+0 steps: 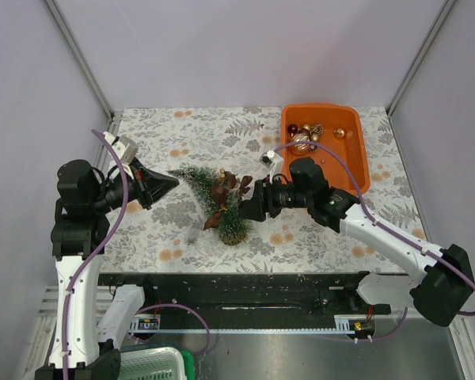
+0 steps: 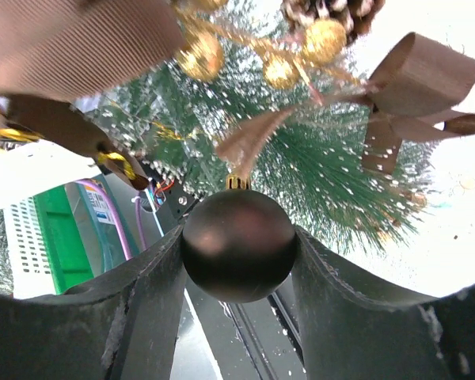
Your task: Decorate the small christmas tree
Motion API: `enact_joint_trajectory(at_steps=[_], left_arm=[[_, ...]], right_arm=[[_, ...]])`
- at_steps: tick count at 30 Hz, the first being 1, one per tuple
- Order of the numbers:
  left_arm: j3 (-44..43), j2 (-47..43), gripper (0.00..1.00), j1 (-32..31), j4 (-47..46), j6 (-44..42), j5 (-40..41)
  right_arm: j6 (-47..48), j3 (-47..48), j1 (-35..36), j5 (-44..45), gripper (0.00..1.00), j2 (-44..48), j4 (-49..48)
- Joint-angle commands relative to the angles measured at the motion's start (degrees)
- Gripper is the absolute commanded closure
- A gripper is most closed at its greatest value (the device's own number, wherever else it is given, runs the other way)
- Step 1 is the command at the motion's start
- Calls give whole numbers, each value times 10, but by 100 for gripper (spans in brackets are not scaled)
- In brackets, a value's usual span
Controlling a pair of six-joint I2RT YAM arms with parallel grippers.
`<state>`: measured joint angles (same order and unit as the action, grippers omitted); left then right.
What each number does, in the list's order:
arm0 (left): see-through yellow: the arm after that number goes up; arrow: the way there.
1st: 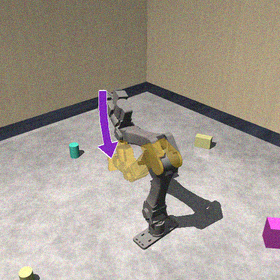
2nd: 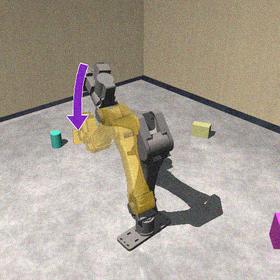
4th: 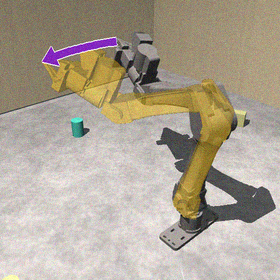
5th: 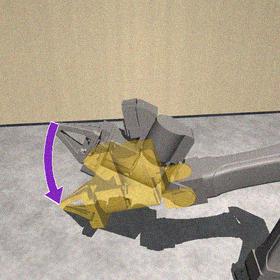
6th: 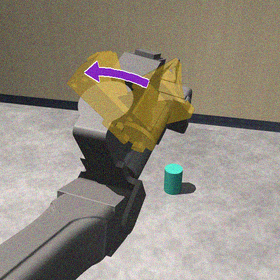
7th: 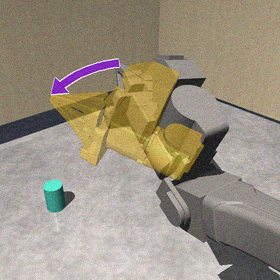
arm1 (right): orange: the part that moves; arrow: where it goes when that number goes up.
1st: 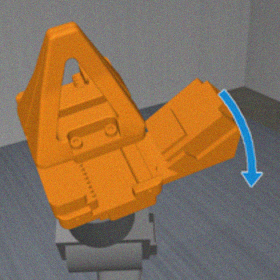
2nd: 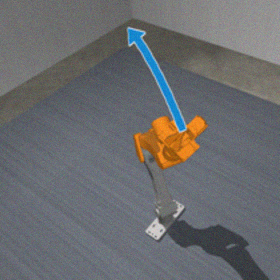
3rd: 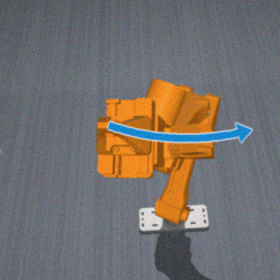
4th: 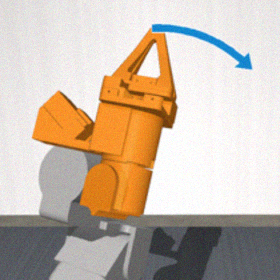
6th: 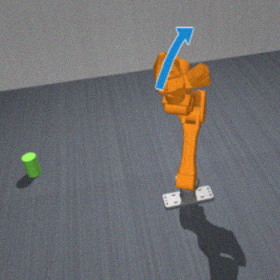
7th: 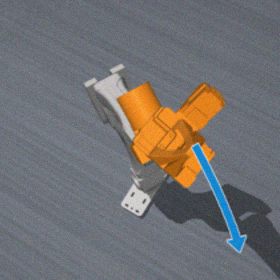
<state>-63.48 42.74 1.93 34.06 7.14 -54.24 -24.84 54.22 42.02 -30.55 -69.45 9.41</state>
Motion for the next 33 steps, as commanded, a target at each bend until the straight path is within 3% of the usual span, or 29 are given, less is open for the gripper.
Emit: enact_joint_trajectory(at_steps=[1,24,33], left_arm=[[-7,-5,100,-2,-30,1,-7],[-9,-6,100,-2,-30,3,-7],[-4,-6,100,-1,-30,2,-9]], right_arm=[[5,-22,4,3,84,24,-8],[-18,22,4,25,85,-24,-72],[-14,17,5,33,85,27,-50]])
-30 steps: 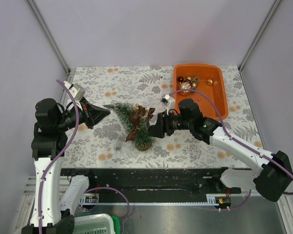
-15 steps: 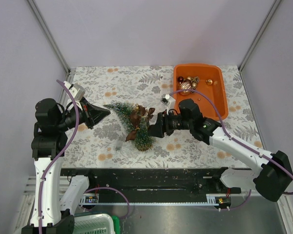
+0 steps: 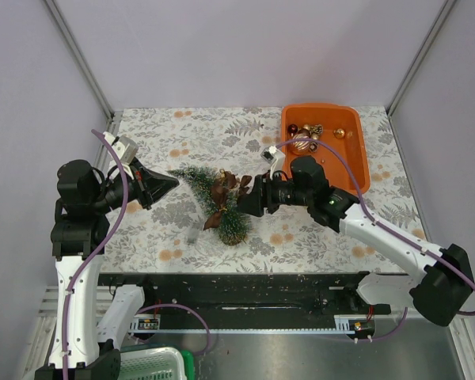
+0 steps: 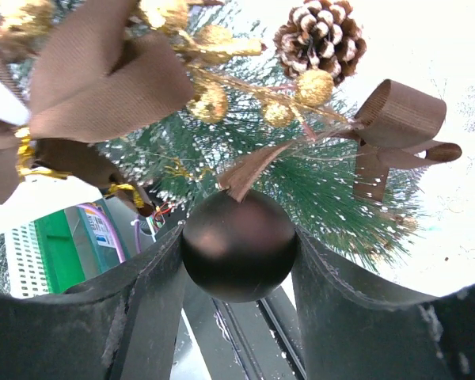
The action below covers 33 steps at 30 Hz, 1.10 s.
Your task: Decorate the small christmas tree
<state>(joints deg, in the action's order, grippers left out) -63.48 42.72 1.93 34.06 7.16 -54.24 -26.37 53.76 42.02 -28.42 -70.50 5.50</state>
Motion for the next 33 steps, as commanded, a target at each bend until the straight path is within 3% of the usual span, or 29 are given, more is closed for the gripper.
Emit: enact_joint_trajectory(at_steps=[1,15,33], left_arm=[[-4,-5,100,-2,-30,2,-9],[-5,-8,100,-1,-30,3,-8],[-6,-4,100,-1,-31,7,-10]], right_arm=[[3,23,4,11,85,40,-8],[4,16,6,16,86,-14,-27],[-35,-48,18,64,88,4,-90]])
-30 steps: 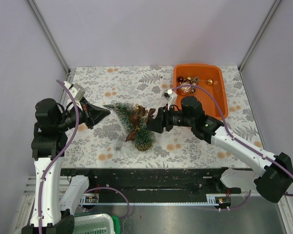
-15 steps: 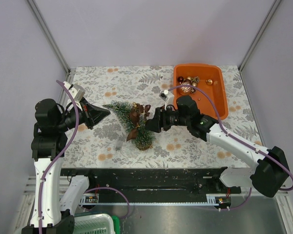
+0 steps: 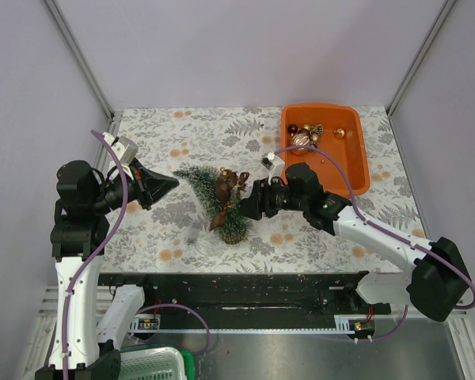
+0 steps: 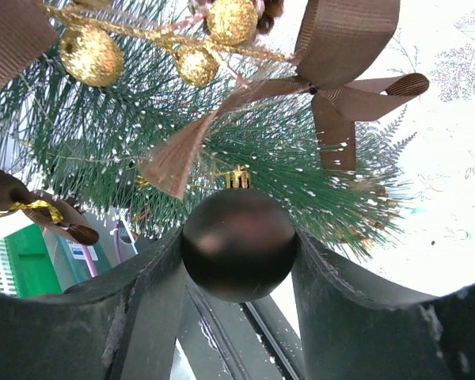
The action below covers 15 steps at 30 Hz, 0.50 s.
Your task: Decorate the small christmas tree
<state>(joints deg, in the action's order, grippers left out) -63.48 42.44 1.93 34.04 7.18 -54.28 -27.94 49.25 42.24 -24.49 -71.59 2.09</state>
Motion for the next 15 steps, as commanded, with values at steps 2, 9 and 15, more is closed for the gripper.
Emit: enact_joint_trajectory(at_steps=[2,9,15], left_arm=[[-6,-2,100,-1,-34,9,-11],[-7,-2,100,-1,-33,12,-10],[-6,-5,100,-2,-34,10,-9]], right_arm=[[-21,5,23,36,88,16,-60],[-16,27,28,64,89,14,-58],[12,-2,27,100,89,34,-6]])
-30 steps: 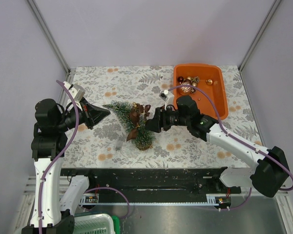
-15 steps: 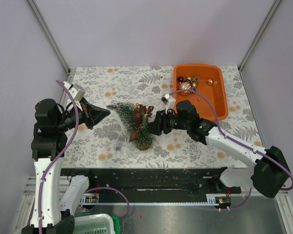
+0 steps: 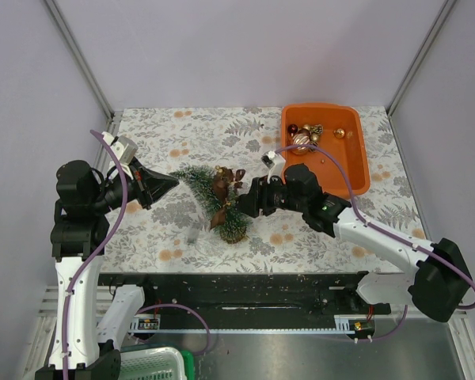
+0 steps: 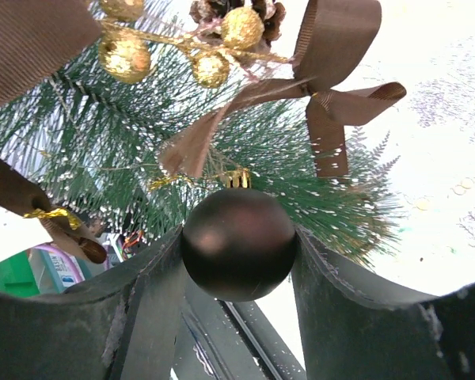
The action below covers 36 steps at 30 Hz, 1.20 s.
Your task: Decorate the small christmas tree
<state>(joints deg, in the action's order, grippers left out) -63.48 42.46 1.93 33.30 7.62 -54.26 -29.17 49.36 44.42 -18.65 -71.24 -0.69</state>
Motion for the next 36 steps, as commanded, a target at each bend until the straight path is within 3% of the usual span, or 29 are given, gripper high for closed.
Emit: enact_joint_trajectory(at_steps=[1,9,20,27,36], left_arm=[[-6,-5,100,-1,-26,6,-10],[-4,-5,100,-1,-27,6,-10],[-2,-7,100,-1,-26,8,-10],[-2,-9,100,-2,-26,6,-10],[3,-10,100,-1,-26,6,-11]], right_arm=[[31,-9,5,53,89,37,33],[69,-22,5,106,89,57,65],[85,49,5,118,89,38,58],[69,63,5,86,89,30,34],[30,7,5,49,89,69,13]])
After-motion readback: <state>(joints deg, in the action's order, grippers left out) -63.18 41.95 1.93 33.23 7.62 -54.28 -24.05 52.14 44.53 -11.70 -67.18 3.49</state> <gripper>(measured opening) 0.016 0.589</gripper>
